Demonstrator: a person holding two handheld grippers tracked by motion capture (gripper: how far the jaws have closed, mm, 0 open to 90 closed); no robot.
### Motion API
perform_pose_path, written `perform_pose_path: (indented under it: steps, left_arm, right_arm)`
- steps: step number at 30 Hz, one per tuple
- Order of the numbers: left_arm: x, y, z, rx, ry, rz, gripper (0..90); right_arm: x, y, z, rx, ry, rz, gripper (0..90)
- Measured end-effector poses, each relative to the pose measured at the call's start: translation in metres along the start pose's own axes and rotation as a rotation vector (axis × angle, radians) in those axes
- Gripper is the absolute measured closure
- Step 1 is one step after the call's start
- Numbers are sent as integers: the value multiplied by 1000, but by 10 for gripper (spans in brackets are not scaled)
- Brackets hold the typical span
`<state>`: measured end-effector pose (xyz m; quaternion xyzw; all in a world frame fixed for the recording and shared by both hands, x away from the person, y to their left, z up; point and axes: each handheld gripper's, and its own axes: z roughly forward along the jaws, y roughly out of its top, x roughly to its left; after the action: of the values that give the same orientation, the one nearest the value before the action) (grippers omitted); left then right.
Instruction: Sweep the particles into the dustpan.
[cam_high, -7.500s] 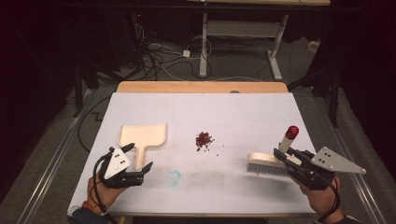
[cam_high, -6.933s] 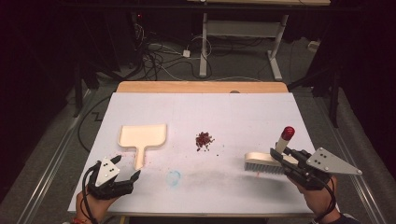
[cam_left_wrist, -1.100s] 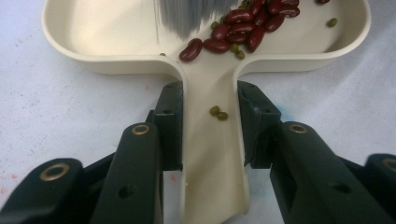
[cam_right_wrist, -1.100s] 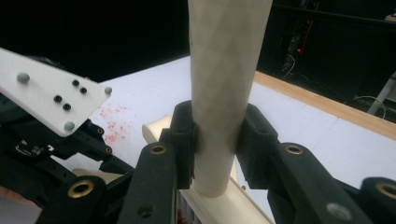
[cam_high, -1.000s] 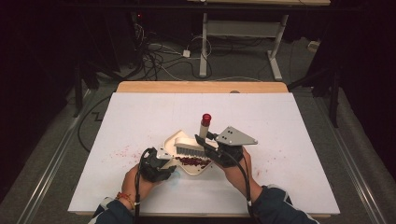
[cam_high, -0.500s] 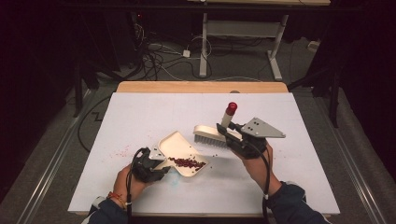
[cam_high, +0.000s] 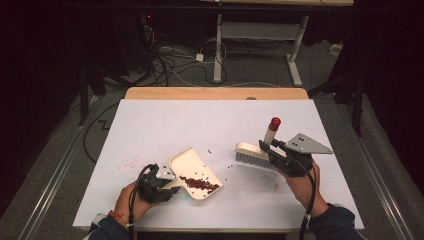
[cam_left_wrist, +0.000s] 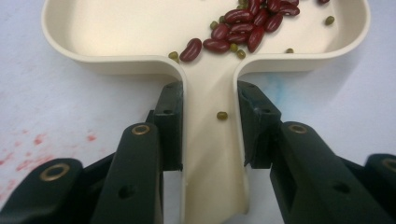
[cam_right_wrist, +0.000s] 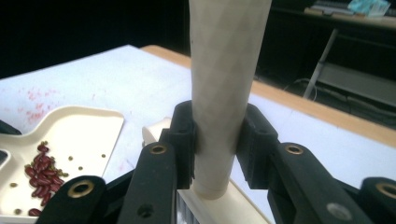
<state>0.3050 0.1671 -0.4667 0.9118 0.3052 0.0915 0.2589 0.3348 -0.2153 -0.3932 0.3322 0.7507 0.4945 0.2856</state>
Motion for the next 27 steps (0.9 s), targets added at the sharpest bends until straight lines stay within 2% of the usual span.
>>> perform_pose_path:
  steps: [2, 4, 10, 12, 13, 15, 17, 18, 23, 27]
  left_arm:
    - [-4, 3, 1, 0, -13, 12, 634]
    - [-8, 6, 3, 10, -8, 22, 634]
    - [-12, 8, 7, 15, -14, 23, 634]
    - [-13, 9, 9, 20, -12, 23, 634]
    - [-13, 10, 9, 18, -11, 24, 634]
    - [-13, 10, 10, 20, -13, 22, 634]
    - [-14, 10, 11, 16, -9, 22, 634]
    - [-14, 11, 11, 16, -9, 21, 634]
    - [-12, 10, 12, 13, -5, 10, 634]
    - [-11, 11, 12, 14, -7, 6, 634]
  right_arm:
    - [0, -2, 1, 7, 3, 2, 706]
    - [1, -6, 4, 20, 7, 3, 706]
    - [11, -9, 10, 33, 12, -35, 706]
    - [17, -9, 11, 31, 28, -42, 706]
    - [25, -8, 12, 35, 44, -66, 706]
    - [28, -8, 12, 35, 54, -69, 706]
    - [39, -8, 13, 32, 88, -92, 702]
    - [39, -8, 13, 32, 88, -92, 702]
    - [56, -8, 11, 19, 159, -109, 703]
    - [60, -7, 8, 5, 189, -102, 705]
